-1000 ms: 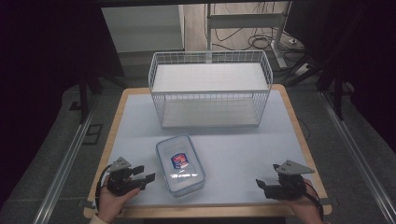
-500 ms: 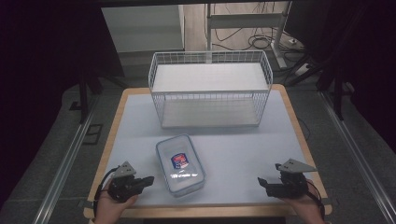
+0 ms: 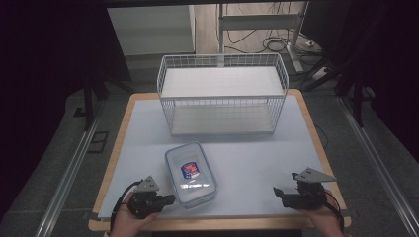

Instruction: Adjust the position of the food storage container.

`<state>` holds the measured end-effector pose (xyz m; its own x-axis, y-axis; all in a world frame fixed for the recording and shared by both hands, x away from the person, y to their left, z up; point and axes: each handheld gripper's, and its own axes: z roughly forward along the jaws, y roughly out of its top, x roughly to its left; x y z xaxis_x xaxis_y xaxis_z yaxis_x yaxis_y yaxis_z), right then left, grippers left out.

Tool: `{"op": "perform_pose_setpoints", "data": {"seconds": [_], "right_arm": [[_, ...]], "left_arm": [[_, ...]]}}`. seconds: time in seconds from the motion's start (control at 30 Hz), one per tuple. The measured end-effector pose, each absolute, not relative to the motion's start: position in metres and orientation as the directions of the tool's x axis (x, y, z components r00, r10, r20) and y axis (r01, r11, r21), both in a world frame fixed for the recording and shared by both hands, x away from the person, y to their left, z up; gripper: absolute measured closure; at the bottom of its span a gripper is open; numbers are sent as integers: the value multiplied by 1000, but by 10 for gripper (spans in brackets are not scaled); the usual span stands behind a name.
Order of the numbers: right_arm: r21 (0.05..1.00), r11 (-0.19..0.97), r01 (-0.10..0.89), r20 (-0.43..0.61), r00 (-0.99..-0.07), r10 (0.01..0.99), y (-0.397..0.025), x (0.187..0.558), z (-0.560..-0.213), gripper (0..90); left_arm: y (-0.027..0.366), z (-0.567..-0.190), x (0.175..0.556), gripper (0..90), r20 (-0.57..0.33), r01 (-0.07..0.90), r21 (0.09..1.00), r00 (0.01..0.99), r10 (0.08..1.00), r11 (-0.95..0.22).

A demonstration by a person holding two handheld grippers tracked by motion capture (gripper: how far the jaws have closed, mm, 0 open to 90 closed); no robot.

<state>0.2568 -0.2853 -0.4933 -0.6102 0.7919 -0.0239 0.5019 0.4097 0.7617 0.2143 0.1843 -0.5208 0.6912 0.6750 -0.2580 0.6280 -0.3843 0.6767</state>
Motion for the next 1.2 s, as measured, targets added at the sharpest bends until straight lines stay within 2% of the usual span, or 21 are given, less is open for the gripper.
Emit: {"op": "perform_pose_setpoints", "data": {"seconds": [0.07, 0.43, 0.6, 1.2], "right_arm": [[764, 406, 501, -24, -608, 794, -285, 257, -493, 152], [762, 408, 503, -22, -609, 793, -285, 257, -493, 153], [764, 408, 500, -23, -611, 791, -286, 257, -492, 153], [756, 412, 508, -14, -617, 787, -287, 257, -494, 153]], "left_arm": [[179, -521, 216, 897, -238, 619, 672, 700, 673, -407], [149, -522, 217, 897, -250, 593, 664, 750, 612, -455], [118, -519, 222, 897, -226, 553, 674, 786, 576, -490], [65, -516, 249, 897, -190, 530, 692, 788, 585, -490]]}}
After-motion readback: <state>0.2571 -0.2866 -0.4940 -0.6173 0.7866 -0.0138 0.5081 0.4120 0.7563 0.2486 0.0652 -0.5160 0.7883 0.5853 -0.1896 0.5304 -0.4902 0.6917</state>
